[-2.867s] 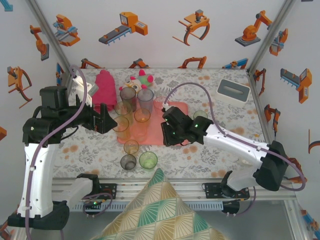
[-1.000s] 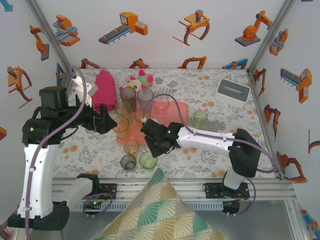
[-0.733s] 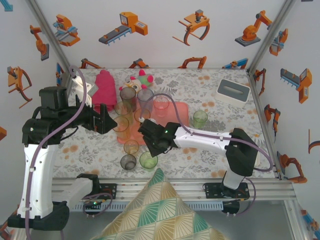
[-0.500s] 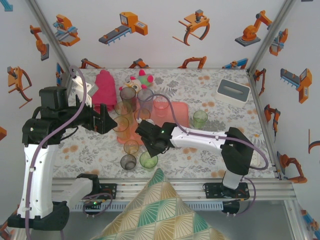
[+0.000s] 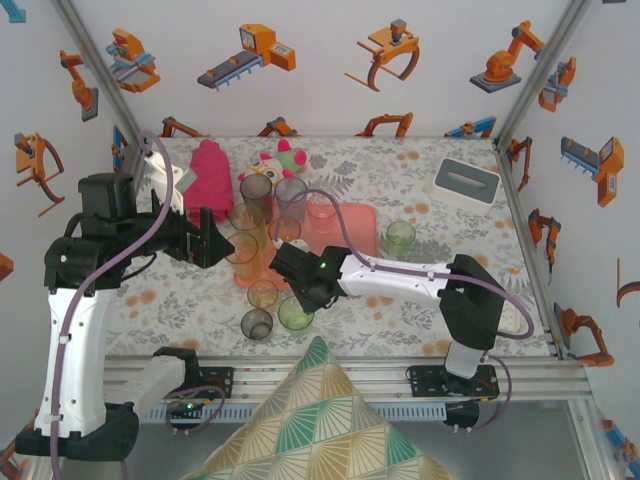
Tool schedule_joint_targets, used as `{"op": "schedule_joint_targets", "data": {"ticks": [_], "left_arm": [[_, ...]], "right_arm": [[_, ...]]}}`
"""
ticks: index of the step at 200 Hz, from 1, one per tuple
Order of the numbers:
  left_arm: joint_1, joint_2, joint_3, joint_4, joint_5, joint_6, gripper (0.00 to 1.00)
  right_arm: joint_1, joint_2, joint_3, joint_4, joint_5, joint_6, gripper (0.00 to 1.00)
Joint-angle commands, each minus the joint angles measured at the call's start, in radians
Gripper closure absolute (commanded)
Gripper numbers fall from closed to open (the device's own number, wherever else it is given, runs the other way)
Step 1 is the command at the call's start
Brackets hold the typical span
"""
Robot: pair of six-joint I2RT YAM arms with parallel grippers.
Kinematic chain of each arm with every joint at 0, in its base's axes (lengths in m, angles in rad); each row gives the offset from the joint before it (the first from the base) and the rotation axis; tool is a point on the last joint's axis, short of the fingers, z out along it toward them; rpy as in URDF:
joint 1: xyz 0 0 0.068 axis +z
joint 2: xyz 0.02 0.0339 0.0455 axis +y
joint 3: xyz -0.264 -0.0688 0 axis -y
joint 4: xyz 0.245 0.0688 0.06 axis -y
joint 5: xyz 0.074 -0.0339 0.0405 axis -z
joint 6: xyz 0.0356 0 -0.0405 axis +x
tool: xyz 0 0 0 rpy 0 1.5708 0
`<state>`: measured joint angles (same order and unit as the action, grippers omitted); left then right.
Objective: Place the glasses into the tray
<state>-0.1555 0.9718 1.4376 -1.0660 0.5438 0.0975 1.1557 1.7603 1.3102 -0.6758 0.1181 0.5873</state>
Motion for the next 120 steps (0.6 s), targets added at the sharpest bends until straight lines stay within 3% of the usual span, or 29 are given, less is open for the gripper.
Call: {"op": "schedule_joint_targets", "data": {"ticks": [1,120], "left_arm": [[0.006,-0.004,0.007,0.008,0.022,-0.005,0.03],[0.007,-0.008,0.012,0.005,0.021,-0.006,0.03]], "right_arm": [[0.009,-0.013,0.018,-0.018,0.033,-0.012,0.89],[-0.001,-0.079,0.041,-0.095,0.084,-0.046,0.92]]}}
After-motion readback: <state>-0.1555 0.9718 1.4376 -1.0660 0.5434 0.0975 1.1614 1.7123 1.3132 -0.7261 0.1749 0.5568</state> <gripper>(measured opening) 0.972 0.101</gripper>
